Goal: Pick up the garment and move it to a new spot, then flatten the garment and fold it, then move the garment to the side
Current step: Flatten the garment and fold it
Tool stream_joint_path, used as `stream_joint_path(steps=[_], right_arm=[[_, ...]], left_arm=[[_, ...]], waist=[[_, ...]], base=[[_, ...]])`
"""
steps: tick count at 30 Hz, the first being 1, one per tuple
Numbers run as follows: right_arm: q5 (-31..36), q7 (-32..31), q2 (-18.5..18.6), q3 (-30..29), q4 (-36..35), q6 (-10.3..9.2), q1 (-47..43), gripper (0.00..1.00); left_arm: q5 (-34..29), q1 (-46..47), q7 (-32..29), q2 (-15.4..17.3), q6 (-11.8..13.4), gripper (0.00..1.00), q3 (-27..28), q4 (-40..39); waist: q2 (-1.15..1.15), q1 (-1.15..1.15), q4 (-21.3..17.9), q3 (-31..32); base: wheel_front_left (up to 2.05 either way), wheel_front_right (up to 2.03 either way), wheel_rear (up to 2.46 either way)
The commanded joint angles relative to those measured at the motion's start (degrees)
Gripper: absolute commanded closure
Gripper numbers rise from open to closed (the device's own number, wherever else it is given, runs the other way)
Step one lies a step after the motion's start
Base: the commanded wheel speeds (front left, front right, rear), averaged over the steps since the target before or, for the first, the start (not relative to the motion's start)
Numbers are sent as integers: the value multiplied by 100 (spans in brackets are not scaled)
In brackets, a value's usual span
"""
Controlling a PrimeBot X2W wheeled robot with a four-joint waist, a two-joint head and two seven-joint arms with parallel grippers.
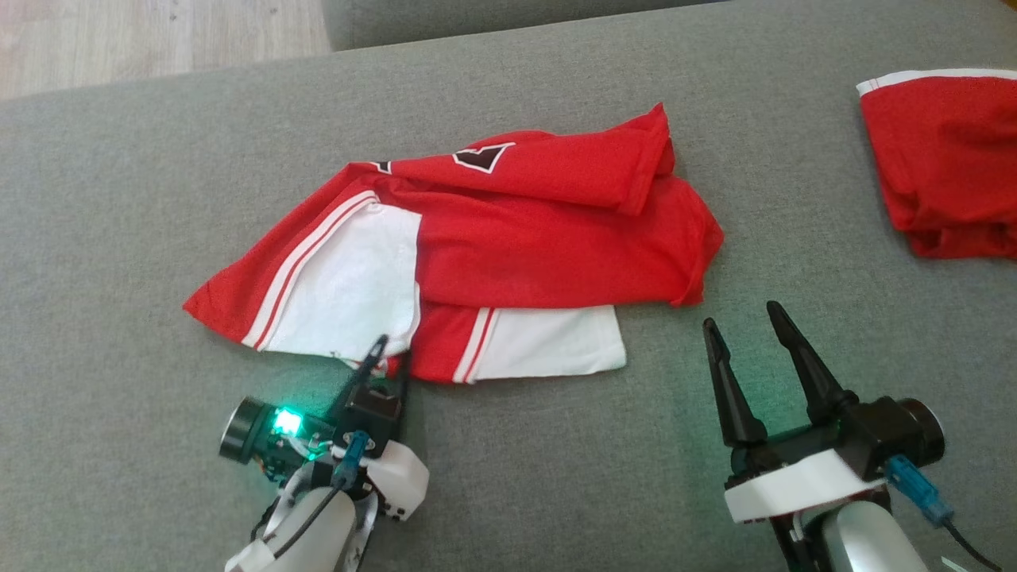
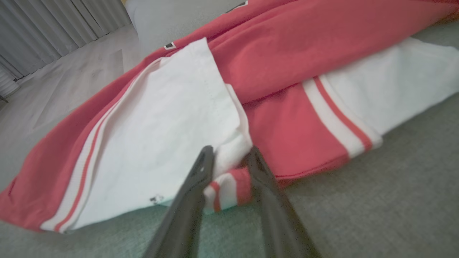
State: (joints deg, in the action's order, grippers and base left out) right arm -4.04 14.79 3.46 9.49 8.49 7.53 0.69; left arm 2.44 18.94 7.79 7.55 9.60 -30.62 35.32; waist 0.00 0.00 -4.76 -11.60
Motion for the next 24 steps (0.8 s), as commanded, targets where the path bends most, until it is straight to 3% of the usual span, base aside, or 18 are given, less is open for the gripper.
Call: stream_joint_path(steps=[1, 2, 9, 13, 18, 21, 24], right_arm=[[-38, 21, 16, 142, -155, -4, 154, 0], [-35, 21, 14, 134, -153, -4, 150, 0], [-27, 21, 10, 117, -144, -4, 131, 0], [-28, 21, 8, 116, -136, -4, 110, 0], [-39, 21, 6, 125, -126, -4, 103, 0], [-43, 21, 5, 128, -124, -4, 116, 0], [-48, 21, 3, 134, -115, -4, 124, 0]], left_arm=[[27, 261, 76, 93, 43, 88, 156, -156], [36, 271, 81, 97, 37, 100, 138, -209], [214, 205, 40, 122, -159, 100, 91, -743], [643, -139, -408, 131, -584, 100, 51, -1236], [1014, -806, -1535, 425, -1106, 100, -240, -2105], [1080, -999, -1785, 536, -1112, 100, -260, -2513], [1007, -1091, -1720, 606, -826, 100, -109, -2984]], waist=[[0, 0, 1, -2], [0, 0, 8, -2], [0, 0, 65, 28], [0, 0, 108, 67], [0, 0, 141, 85], [0, 0, 152, 65], [0, 0, 180, 42]], base=[[0, 0, 0], [0, 0, 0], [0, 0, 0], [0, 0, 0], [0, 0, 0], [0, 0, 0], [0, 0, 0]])
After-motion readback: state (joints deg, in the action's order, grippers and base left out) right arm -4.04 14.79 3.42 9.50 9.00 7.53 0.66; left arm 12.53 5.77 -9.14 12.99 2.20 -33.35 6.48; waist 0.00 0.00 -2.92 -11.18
